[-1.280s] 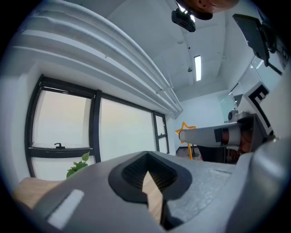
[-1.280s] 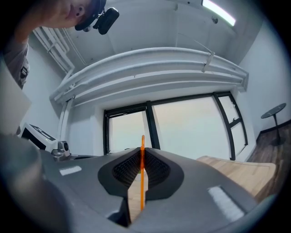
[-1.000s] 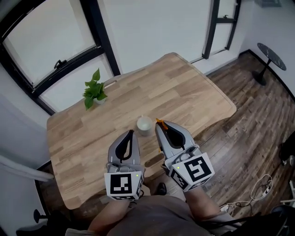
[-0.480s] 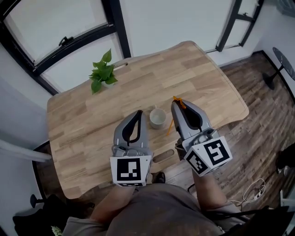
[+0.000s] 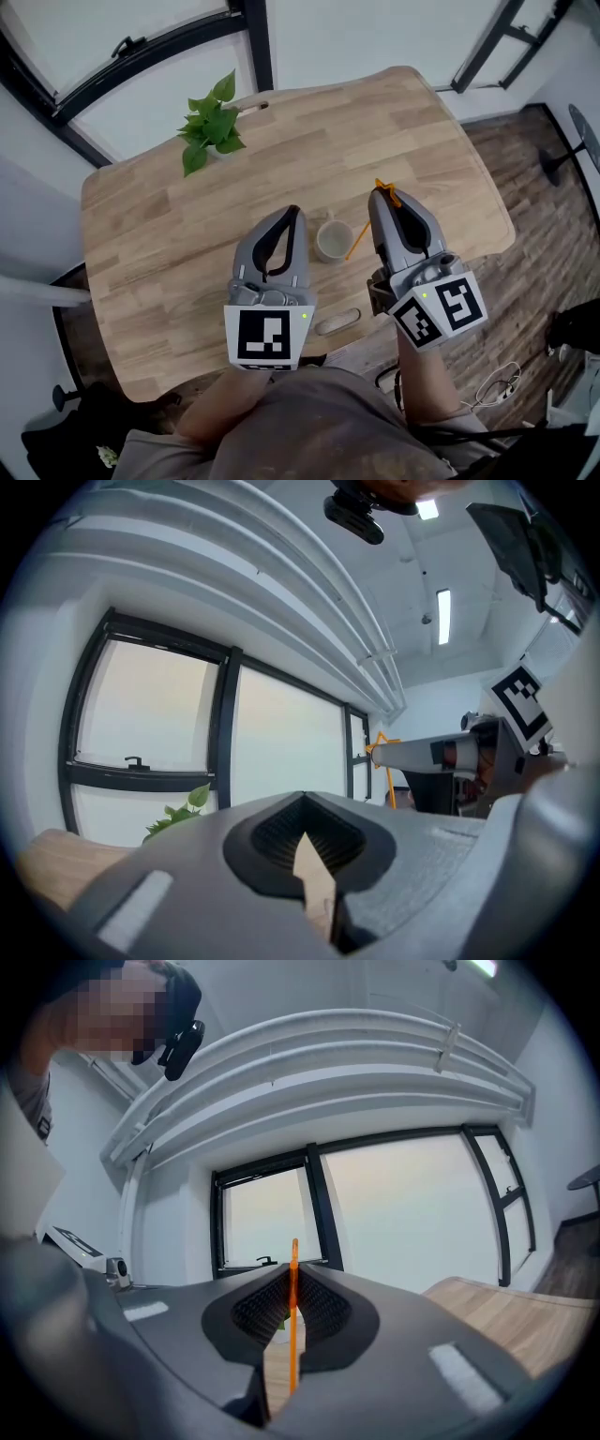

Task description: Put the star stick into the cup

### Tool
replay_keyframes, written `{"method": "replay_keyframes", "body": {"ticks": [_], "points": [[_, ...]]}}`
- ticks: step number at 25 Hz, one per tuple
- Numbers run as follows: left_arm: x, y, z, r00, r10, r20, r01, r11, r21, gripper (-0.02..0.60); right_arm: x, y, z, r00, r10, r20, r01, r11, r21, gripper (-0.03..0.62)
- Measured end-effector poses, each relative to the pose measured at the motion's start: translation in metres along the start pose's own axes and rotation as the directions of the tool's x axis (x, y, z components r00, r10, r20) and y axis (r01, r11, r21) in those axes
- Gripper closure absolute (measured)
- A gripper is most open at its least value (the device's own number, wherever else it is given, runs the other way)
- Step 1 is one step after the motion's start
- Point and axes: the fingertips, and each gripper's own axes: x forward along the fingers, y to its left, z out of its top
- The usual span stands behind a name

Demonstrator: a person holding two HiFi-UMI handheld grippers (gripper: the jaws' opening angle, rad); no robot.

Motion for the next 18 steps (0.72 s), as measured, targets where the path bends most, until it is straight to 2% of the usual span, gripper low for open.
{"method": "replay_keyframes", "body": {"ticks": [6,18], "points": [[0.024,0.010,-0.019,0.999,-0.031,-0.041,0.030,0.999,-0.016,0.581,0.025,-0.012,-0.017,1.000,-0.015,-0.024,0.015,1.000,0.012,0.548],[0.061,0.022,-0.085,0.983,-0.083,-0.165,0.071,0.994,-0.080,0.581,0.044,-0.037,-0.092,0.989,-0.054,-0.137,0.065,0.995,0.072,0.546]]}}
